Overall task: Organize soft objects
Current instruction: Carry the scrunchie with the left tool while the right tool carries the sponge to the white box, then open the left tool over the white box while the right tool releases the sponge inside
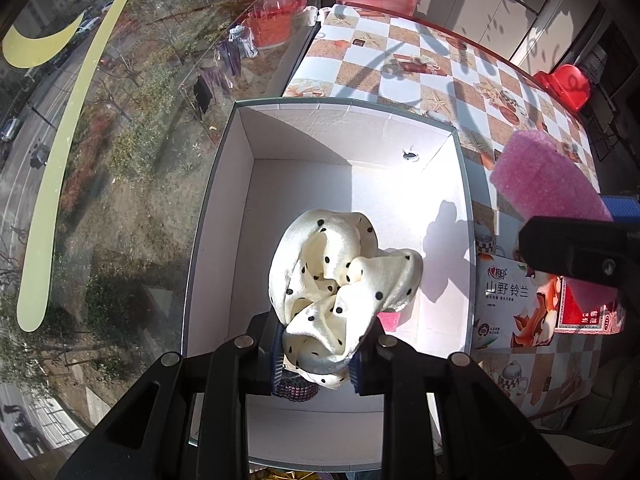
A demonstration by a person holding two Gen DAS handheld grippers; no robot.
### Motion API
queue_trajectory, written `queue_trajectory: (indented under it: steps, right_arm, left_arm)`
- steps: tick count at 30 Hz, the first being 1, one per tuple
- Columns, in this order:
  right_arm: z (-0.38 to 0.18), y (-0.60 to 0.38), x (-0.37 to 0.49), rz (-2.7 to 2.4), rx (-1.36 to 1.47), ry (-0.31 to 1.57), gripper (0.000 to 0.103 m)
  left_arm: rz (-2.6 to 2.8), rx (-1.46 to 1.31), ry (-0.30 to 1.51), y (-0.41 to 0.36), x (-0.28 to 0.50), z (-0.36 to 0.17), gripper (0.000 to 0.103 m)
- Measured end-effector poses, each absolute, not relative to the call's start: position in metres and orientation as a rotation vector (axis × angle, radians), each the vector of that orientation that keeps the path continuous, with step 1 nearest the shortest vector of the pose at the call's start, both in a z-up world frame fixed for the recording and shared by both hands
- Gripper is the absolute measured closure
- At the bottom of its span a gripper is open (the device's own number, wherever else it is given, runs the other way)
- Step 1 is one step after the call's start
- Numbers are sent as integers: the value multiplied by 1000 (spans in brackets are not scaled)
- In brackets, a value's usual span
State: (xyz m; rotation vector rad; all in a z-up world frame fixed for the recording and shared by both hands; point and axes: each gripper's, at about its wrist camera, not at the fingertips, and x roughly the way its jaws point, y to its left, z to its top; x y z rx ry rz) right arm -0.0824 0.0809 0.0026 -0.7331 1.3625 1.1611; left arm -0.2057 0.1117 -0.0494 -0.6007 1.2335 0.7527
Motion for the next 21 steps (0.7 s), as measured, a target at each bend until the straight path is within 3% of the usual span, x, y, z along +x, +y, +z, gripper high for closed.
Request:
queue_trajectory:
  steps: [6,9,11,12,13,16,19,21]
  right_arm:
    - [-2,92,-85,1180,-739,1368,55]
    - [-4,95,-84,1192,-738,1375,55]
    - [-5,96,-83,1197,-736,1383,54]
    - [-5,96,-82,1196,-733,1384,52]
    - [-4,96,-81,1188,-731,1378,43]
    - [-1,94,-76,1191,-700,1371,26]
    - [1,90,-73,1180,-701,1373,24]
    - [1,87,-69,1175,-692,1388,13]
  left_arm:
    - [758,-604,1228,112,-206,-50,74]
    - [753,-602,1227,111,-206,-49,58]
    - [760,-591,1222,109,-206,-47,40]
    - [768,-593,1216,109,-206,-46,29]
    - [778,-601,1210,110,-207,-45,20]
    - [803,-616,1188,112,-210,-43,17]
    - [802,-670,1169,115,-214,-43,8]
    - [798,-693,1165,114,-214,-42,8]
